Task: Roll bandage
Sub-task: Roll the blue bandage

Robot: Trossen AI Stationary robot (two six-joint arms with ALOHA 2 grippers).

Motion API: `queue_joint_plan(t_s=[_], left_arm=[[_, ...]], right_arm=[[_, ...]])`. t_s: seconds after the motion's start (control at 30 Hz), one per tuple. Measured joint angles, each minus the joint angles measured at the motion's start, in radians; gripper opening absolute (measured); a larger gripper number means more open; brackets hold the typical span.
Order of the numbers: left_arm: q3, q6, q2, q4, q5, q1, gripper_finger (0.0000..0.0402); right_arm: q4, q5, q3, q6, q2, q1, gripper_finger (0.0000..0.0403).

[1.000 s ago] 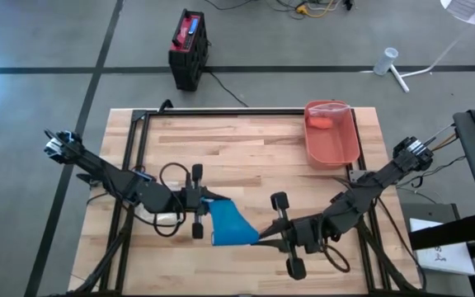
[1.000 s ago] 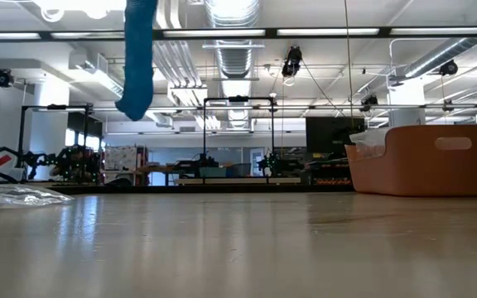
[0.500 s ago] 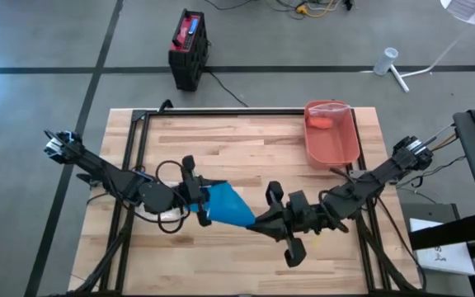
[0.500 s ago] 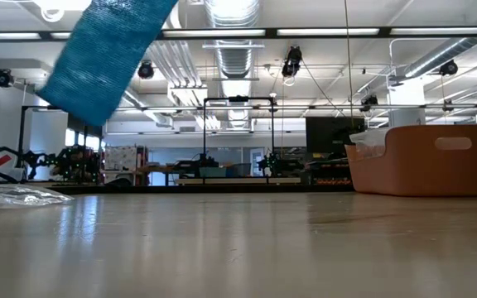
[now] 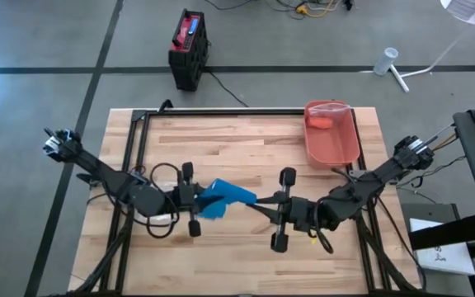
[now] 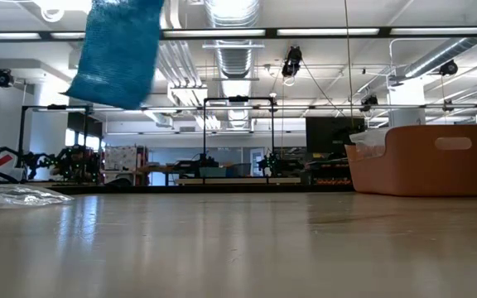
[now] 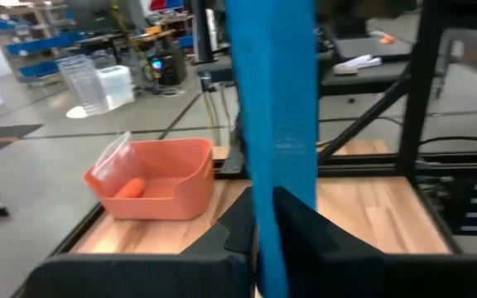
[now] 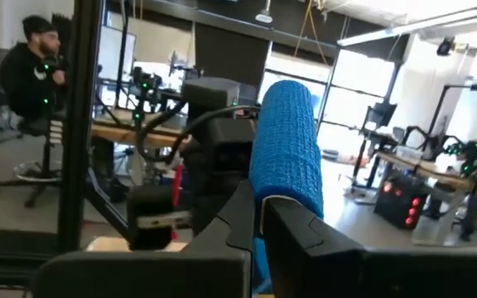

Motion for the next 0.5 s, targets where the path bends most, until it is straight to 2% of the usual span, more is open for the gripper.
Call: queue_joint_plan(t_s=[0.17,0.33,0.5], left_arm=[[0.0,0.008,-0.022,-0.01,0.005,-0.011,0.0033],[0.0,0.008,-0.043,-0.052,0.005,-0.011,0.0033],[0.0,0.002,-0.048,-0.054,0.016,-0.015,0.0029]], right_arm=[[-0.002,-0.011,0.0,0.074,0.0,0.002,0.0008],[-0.015,-0.137,0.0,0.217,-0.012,0.002,0.0008],[-0.104,-0.127,0.0,0.242,-0.042,0.002,0.0008]])
